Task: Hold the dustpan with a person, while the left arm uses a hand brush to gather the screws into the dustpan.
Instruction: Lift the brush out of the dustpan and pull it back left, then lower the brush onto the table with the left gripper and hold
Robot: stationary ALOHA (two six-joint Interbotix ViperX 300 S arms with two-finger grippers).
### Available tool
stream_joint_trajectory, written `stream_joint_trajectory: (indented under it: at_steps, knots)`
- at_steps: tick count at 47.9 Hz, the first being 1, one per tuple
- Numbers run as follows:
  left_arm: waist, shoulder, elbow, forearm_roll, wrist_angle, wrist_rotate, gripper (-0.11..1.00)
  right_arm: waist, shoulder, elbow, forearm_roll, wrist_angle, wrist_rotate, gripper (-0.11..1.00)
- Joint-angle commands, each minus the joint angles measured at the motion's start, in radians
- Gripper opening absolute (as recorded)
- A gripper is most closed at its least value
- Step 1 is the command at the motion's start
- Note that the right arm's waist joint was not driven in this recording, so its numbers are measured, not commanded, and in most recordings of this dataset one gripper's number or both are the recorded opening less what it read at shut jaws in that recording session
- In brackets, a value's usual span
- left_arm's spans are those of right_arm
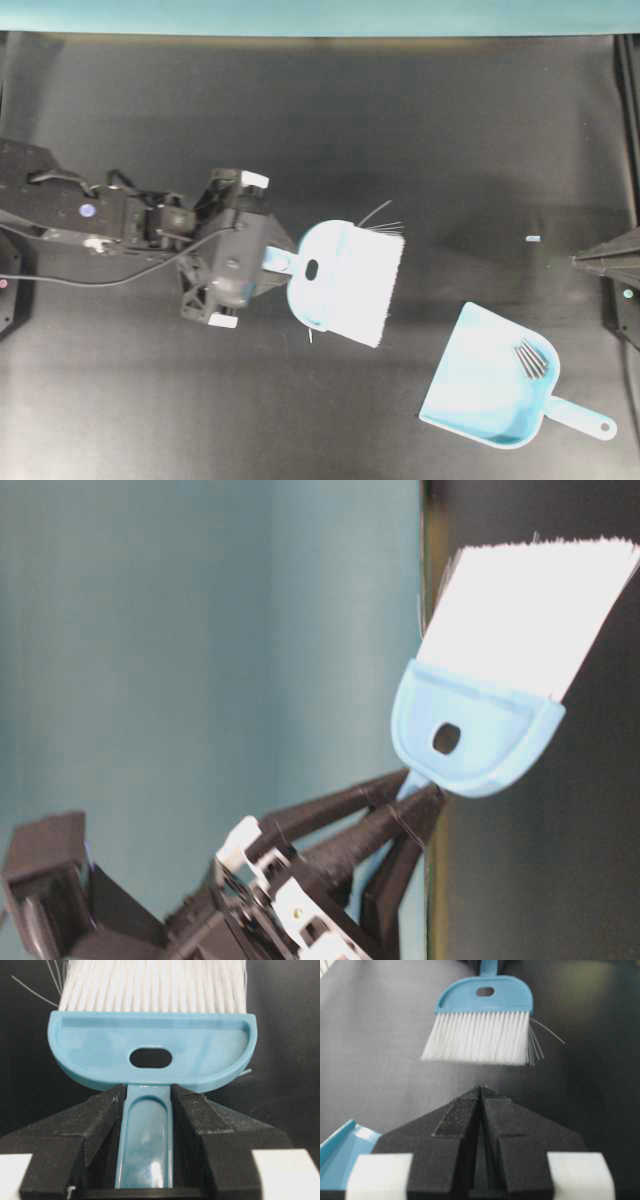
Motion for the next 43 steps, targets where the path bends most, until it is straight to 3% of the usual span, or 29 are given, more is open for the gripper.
stream_joint_trajectory:
  at_steps: [1, 11, 43]
  knots:
    - [0.003, -0.015, 0.034, 0.002, -0.048, -0.005, 0.31, 0.0, 0.009, -0.005, 0.0, -0.011, -0.006, 0.0]
    - [0.009, -0.023, 0.098, 0.002, -0.061, -0.008, 0.31, 0.0, 0.011, -0.005, 0.002, -0.011, -0.006, 0.0]
    - [0.026, -0.012, 0.117, 0.002, -0.118, -0.049, 0.31, 0.0, 0.009, -0.005, 0.002, -0.011, -0.006, 0.0]
